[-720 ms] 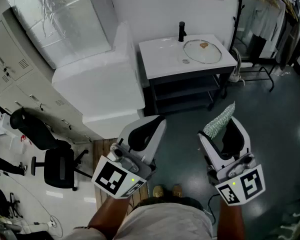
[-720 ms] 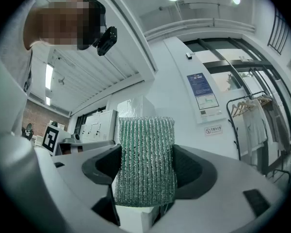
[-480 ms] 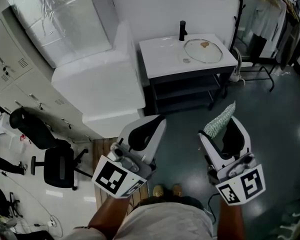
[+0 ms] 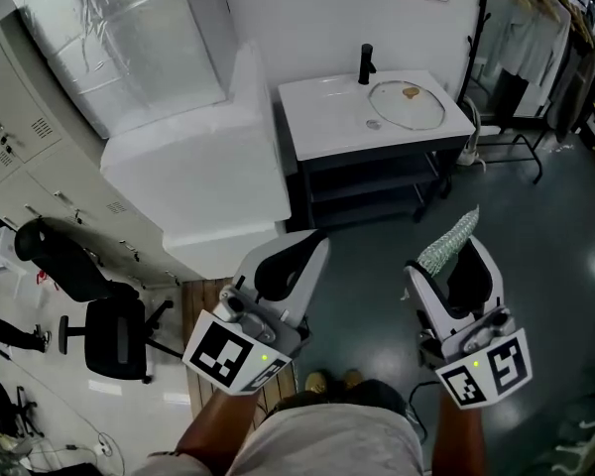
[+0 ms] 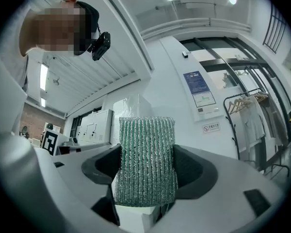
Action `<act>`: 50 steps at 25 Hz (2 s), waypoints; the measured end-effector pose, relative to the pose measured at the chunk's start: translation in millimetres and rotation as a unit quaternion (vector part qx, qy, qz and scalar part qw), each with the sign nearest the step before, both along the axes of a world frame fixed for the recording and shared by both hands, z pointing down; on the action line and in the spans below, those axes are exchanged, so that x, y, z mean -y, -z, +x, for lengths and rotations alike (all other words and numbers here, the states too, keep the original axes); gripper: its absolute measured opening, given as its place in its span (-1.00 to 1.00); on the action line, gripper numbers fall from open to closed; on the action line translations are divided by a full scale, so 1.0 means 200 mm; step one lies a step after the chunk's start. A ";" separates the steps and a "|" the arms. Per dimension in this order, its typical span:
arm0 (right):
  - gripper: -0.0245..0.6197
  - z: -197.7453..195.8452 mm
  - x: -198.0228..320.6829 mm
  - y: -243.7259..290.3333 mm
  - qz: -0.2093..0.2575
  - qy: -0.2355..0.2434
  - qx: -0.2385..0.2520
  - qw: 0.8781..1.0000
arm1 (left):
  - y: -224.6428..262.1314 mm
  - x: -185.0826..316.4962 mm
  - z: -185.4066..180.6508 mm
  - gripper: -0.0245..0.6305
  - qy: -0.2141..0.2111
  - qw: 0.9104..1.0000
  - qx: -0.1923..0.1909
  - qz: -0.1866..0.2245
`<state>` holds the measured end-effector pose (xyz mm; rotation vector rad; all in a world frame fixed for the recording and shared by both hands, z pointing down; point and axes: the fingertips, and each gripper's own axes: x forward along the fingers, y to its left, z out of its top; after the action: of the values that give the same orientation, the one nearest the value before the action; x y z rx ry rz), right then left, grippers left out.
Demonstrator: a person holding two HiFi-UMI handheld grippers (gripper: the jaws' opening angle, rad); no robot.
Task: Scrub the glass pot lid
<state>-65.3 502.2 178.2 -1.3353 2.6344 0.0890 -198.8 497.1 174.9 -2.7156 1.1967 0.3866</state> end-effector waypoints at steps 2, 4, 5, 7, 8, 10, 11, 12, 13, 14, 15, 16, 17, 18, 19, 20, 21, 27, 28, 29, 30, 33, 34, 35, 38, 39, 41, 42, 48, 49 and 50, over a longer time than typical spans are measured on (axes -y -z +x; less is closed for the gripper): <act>0.11 -0.01 0.01 -0.01 -0.003 -0.006 -0.003 1.000 | 0.00 0.03 -0.02 -0.88 -0.003 1.000 -0.001 0.003; 0.11 -0.02 0.03 -0.03 -0.005 -0.012 -0.008 1.000 | -0.01 0.06 -0.03 -0.88 -0.009 1.000 -0.001 0.004; 0.11 -0.02 0.04 -0.04 -0.006 -0.016 -0.010 1.000 | -0.02 0.08 -0.03 -0.88 -0.011 1.000 0.000 0.003; 0.11 0.00 0.07 -0.05 -0.008 -0.023 -0.009 1.000 | -0.04 0.12 -0.02 -0.88 -0.017 1.000 0.002 -0.004; 0.11 0.00 0.09 -0.05 -0.008 -0.025 -0.008 1.000 | -0.05 0.14 -0.01 -0.88 -0.019 1.000 0.004 -0.006; 0.11 0.02 0.14 -0.05 -0.007 -0.028 -0.005 1.000 | -0.05 0.20 -0.01 -0.88 -0.020 1.000 0.006 -0.004; 0.11 0.03 0.18 -0.04 -0.005 -0.029 -0.005 1.000 | -0.04 0.23 0.00 -0.88 -0.020 1.000 0.007 -0.002; 0.11 0.04 0.21 -0.04 -0.004 -0.029 -0.005 1.000 | -0.04 0.27 0.01 -0.88 -0.019 1.000 0.008 0.000; 0.11 0.05 0.25 -0.05 -0.003 -0.029 -0.005 1.000 | -0.04 0.31 0.02 -0.88 -0.018 1.000 0.009 -0.001; 0.11 0.06 0.29 -0.05 -0.002 -0.029 -0.005 1.000 | -0.05 0.35 0.03 -0.88 -0.017 1.000 0.010 -0.001; 0.11 0.08 0.33 -0.05 -0.001 -0.029 -0.005 1.000 | -0.05 0.40 0.04 -0.88 -0.016 1.000 0.012 -0.003; 0.11 0.10 0.38 -0.06 0.001 -0.029 -0.007 1.000 | -0.06 0.45 0.06 -0.88 -0.014 1.000 0.013 -0.004; 0.11 0.12 0.44 -0.06 0.003 -0.028 -0.008 1.000 | -0.06 0.51 0.08 -0.88 -0.012 1.000 0.013 -0.004; 0.11 0.14 0.49 -0.06 0.005 -0.028 -0.010 1.000 | -0.06 0.57 0.10 -0.88 -0.010 1.000 0.014 -0.004; 0.11 0.17 0.56 -0.05 0.007 -0.027 -0.013 1.000 | -0.06 0.63 0.13 -0.88 -0.008 1.000 0.015 -0.004; 0.11 0.20 0.62 -0.05 0.010 -0.027 -0.015 0.999 | -0.06 0.69 0.16 -0.88 -0.007 1.000 0.017 -0.004; 0.11 0.23 0.68 -0.05 0.012 -0.026 -0.019 0.999 | -0.06 0.75 0.19 -0.88 -0.005 1.000 0.019 -0.003; 0.11 0.44 1.07 -0.07 0.014 -0.014 -0.028 0.999 | -0.09 1.14 0.39 -0.88 0.016 0.999 0.028 -0.013; 0.11 0.48 1.13 -0.07 0.013 -0.012 -0.027 0.999 | -0.09 1.20 0.42 -0.88 0.020 0.999 0.027 -0.015; 0.11 0.52 1.20 -0.07 0.013 -0.010 -0.027 1.000 | -0.09 1.26 0.45 -0.88 0.023 0.999 0.026 -0.018; 0.11 0.55 1.26 -0.07 0.012 -0.008 -0.026 1.000 | -0.09 1.32 0.48 -0.88 0.027 0.999 0.025 -0.021; 0.11 0.64 1.43 -0.07 0.011 -0.001 -0.027 1.000 | -0.11 1.49 0.54 -0.88 0.038 0.999 0.024 -0.029; 0.11 0.67 1.47 -0.07 0.011 0.001 -0.028 1.000 | -0.11 1.53 0.56 -0.88 0.042 0.998 0.024 -0.032; 0.11 0.69 1.52 -0.07 0.010 0.005 -0.029 1.000 | -0.12 1.58 0.58 -0.88 0.046 0.998 0.024 -0.034; 0.11 0.72 1.64 -0.08 0.005 0.015 -0.035 0.999 | -0.14 1.69 0.61 -0.88 0.055 0.997 0.022 -0.043; 0.11 0.72 1.68 -0.08 0.003 0.018 -0.037 0.999 | -0.14 1.73 0.62 -0.88 0.057 0.997 0.022 -0.046; 0.11 0.73 1.76 -0.09 -0.003 0.023 -0.041 0.999 | -0.15 1.80 0.64 -0.88 0.060 0.997 0.024 -0.051; 0.11 0.73 1.80 -0.10 -0.005 0.025 -0.043 0.999 | -0.16 1.83 0.64 -0.88 0.060 0.996 0.025 -0.052; 0.11 0.75 1.98 -0.13 -0.010 0.033 -0.057 0.998 | -0.23 2.00 0.69 -0.88 0.064 0.995 0.033 -0.066; 0.11 0.75 2.01 -0.13 -0.011 0.032 -0.059 0.998 | -0.24 2.04 0.69 -0.88 0.064 0.995 0.033 -0.069; 0.11 0.75 2.04 -0.14 -0.011 0.032 -0.061 0.998 | -0.25 2.08 0.70 -0.88 0.064 0.995 0.033 -0.070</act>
<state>85.5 93.5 205.6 -1.2907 2.7843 0.1366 -58.6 81.4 225.3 -2.7231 1.4214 0.2015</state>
